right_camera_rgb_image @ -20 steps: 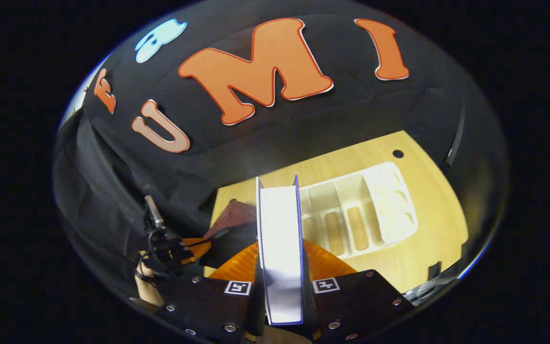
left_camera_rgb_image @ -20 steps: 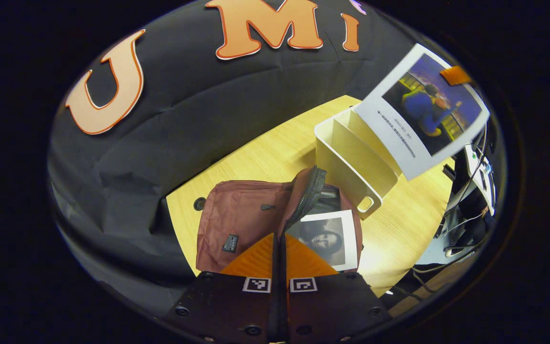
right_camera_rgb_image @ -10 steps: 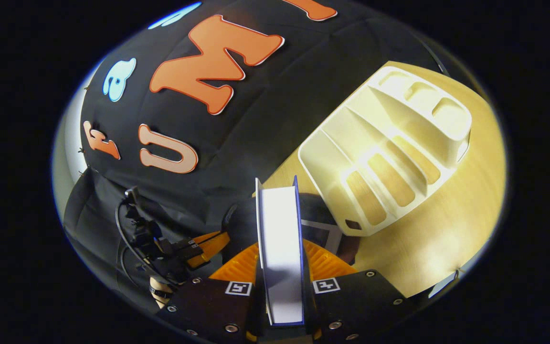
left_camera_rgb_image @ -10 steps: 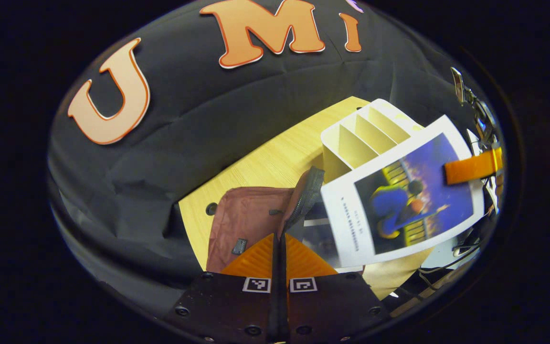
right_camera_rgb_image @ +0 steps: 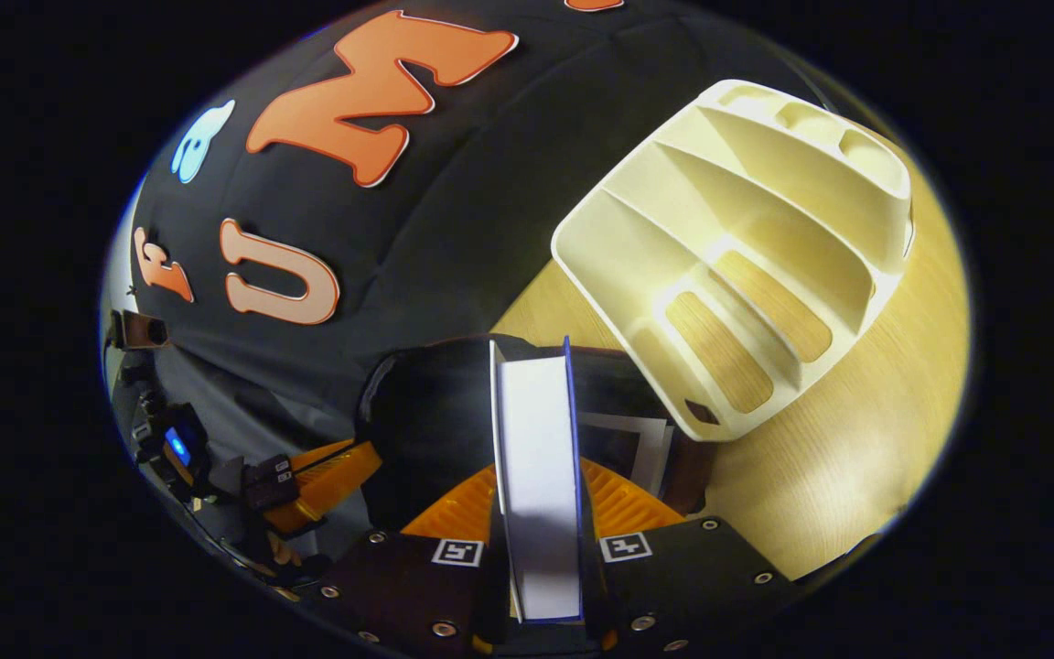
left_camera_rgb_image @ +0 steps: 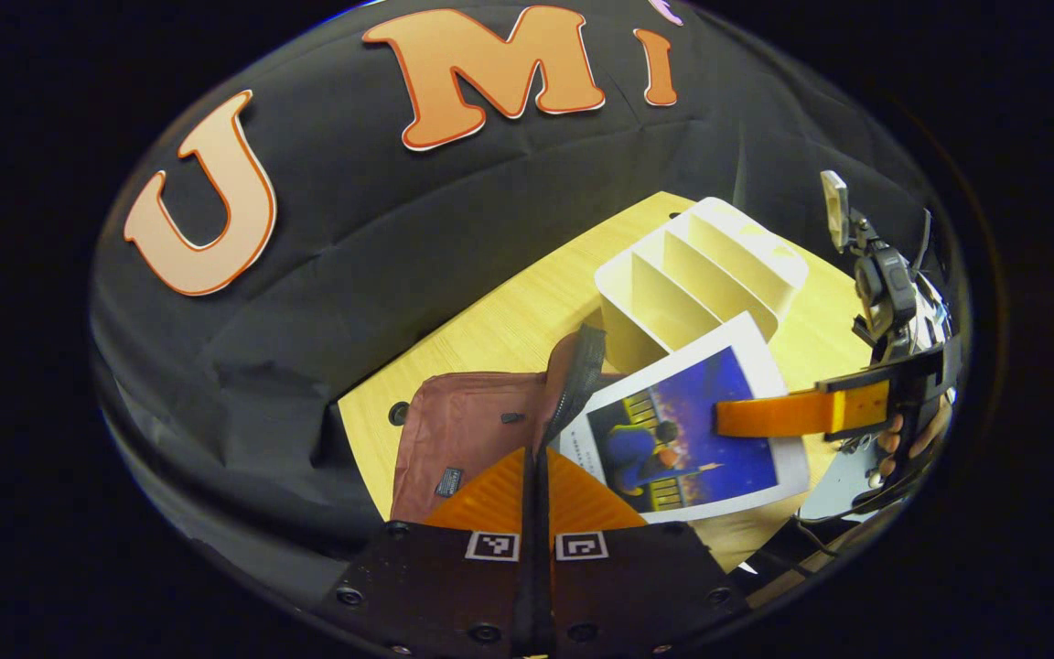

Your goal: Open the schoolbag, grab two books from the bookshelf and put them into the schoolbag.

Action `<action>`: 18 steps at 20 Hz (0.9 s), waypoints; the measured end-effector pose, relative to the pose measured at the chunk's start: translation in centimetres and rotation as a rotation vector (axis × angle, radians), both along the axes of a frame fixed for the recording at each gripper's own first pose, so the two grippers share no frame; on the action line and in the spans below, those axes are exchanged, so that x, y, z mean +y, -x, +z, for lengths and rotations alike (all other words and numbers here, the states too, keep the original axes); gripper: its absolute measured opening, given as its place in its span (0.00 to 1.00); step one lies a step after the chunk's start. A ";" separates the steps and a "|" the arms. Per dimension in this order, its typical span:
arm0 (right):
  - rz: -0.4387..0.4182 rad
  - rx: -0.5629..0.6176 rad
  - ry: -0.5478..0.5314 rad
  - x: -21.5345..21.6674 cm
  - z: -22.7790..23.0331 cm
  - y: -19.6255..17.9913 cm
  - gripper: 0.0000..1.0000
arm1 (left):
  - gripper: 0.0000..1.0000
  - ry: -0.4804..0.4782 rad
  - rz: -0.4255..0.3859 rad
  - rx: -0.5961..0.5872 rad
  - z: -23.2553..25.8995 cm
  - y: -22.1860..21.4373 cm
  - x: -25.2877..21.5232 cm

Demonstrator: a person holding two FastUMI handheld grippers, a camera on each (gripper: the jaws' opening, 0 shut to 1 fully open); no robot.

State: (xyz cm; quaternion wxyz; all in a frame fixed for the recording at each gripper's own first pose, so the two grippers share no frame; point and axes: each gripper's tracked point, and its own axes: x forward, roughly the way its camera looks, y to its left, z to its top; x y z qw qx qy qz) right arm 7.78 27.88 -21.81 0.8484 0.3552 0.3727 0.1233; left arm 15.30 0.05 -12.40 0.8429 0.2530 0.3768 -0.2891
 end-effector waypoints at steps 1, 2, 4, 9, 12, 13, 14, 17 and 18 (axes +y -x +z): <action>0.004 -0.002 0.003 0.9 -0.4 -1.0 0.31 | 0.01 -0.007 0.000 0.004 0.1 0.1 -0.2; -0.006 -0.002 0.001 1.5 -0.4 -0.6 0.31 | 0.01 -0.004 -0.004 0.000 0.4 0.2 0.0; -0.024 -0.018 0.002 2.4 -0.6 -1.3 0.32 | 0.00 -0.005 -0.010 -0.003 0.3 0.1 -0.2; -0.071 -0.012 0.046 4.2 -1.9 -2.7 0.33 | 0.00 -0.016 -0.051 0.001 0.4 1.2 -0.4; -0.055 0.055 0.134 6.1 -4.2 -2.5 0.27 | 0.01 -0.031 -0.076 -0.005 0.4 1.3 -1.0; -0.049 0.072 0.195 6.2 -4.9 -2.1 0.42 | 0.00 -0.031 -0.079 -0.001 0.2 1.4 -0.8; -0.033 0.090 0.250 6.3 -5.7 -1.8 0.55 | 0.01 -0.029 -0.074 0.007 -0.2 1.2 -0.7; 0.021 0.160 0.281 6.4 -7.5 -0.8 0.82 | 0.01 -0.018 -0.033 0.017 -0.3 0.5 0.5; 0.022 0.171 0.293 6.1 -7.4 -0.6 0.92 | 0.01 -0.002 -0.020 0.026 -0.4 0.4 0.7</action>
